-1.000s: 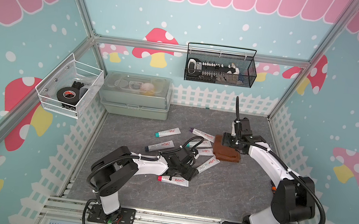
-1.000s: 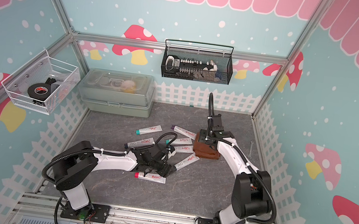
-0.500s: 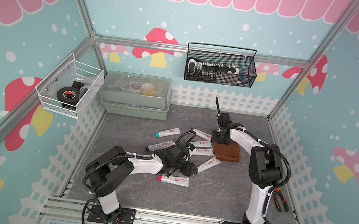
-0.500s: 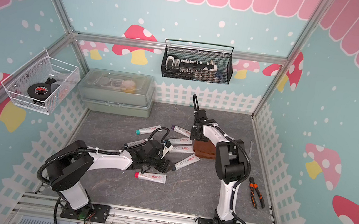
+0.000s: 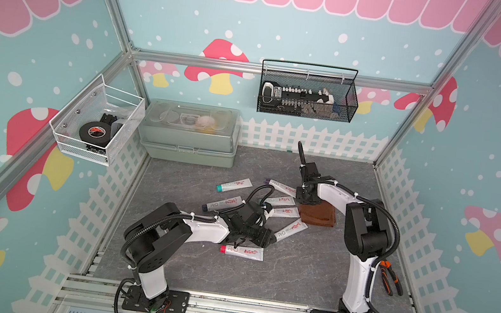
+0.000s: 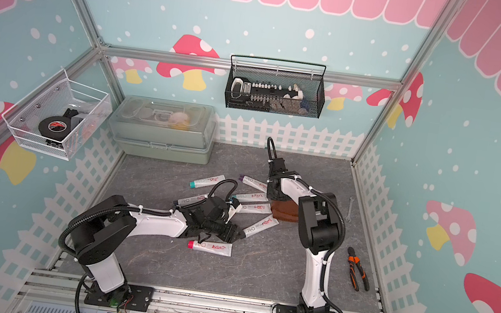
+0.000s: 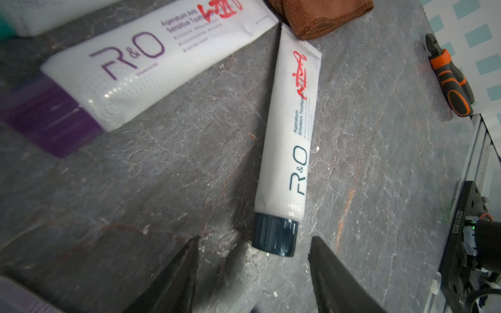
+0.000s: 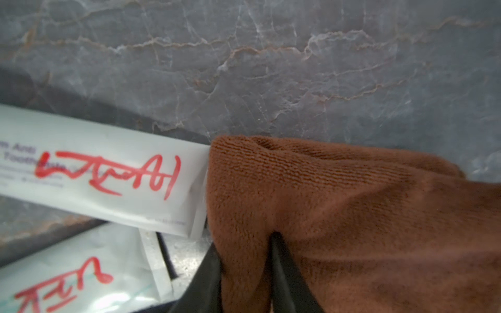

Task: Wipe the surface of the toothpaste tube
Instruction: Pick up the cleaning item at the center of the board, then move the toothpaste to the center of the board.

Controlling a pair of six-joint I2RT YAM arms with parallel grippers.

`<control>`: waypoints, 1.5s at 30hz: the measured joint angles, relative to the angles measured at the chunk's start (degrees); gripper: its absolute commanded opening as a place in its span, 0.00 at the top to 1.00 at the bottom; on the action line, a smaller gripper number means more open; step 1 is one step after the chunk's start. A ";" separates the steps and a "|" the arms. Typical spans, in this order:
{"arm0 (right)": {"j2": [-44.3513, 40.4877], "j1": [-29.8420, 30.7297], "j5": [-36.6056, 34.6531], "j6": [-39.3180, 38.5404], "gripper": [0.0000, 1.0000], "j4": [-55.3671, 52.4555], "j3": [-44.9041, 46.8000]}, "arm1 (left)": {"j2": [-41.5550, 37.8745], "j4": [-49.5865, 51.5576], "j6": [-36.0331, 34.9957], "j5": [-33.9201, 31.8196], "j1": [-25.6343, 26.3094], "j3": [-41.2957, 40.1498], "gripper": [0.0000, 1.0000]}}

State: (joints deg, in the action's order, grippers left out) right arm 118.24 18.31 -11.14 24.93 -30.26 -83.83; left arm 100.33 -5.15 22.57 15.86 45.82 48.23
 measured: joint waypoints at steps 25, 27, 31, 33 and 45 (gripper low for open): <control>-35.32 -1.88 6.73 1.27 0.91 1.99 30.51 | 4.35 2.99 -2.86 -1.97 3.89 5.31 0.37; -37.35 -1.88 8.00 1.27 0.90 1.84 32.20 | 5.20 3.48 -3.30 -2.40 3.93 6.60 0.37; -41.13 -1.88 9.70 1.25 0.90 0.90 34.36 | 7.06 4.26 -3.91 -2.86 3.96 8.96 0.38; -42.47 -1.88 10.16 1.25 0.90 0.61 34.82 | 8.02 4.52 -4.04 -2.84 4.00 10.16 0.50; -43.89 -1.92 16.28 1.18 0.90 0.57 36.96 | 10.45 6.38 -6.54 1.14 4.31 13.05 0.79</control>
State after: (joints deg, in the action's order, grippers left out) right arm 74.35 16.38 5.15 26.11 -29.69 -46.87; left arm 110.78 1.23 16.03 16.99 50.13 61.28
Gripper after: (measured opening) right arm 0.106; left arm 0.245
